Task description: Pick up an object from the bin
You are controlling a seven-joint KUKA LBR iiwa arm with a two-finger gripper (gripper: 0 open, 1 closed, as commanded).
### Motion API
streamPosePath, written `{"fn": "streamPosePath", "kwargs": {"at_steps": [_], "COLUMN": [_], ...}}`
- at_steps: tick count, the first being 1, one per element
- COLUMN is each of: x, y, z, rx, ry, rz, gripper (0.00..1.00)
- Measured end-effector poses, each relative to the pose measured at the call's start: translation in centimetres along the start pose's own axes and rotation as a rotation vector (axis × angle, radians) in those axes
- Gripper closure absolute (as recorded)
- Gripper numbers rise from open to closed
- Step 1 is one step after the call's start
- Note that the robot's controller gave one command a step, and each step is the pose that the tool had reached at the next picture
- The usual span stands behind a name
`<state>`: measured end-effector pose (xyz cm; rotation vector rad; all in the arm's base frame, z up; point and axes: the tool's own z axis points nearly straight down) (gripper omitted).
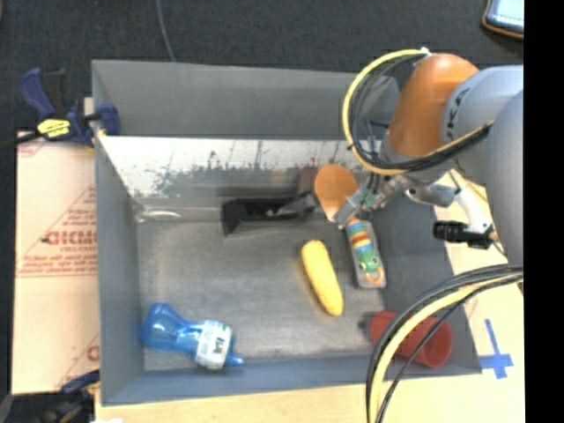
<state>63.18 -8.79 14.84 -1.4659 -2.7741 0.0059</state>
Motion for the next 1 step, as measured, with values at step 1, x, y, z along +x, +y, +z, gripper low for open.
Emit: {"fn": "streamPosePath", "kwargs": {"at_steps": [1], "x": [0.0], "y": [0.15], "z": [-4.32], "rx": [-0.004], "ry": [-0.002], "rz": [-0.001], "gripper": [1.0]}}
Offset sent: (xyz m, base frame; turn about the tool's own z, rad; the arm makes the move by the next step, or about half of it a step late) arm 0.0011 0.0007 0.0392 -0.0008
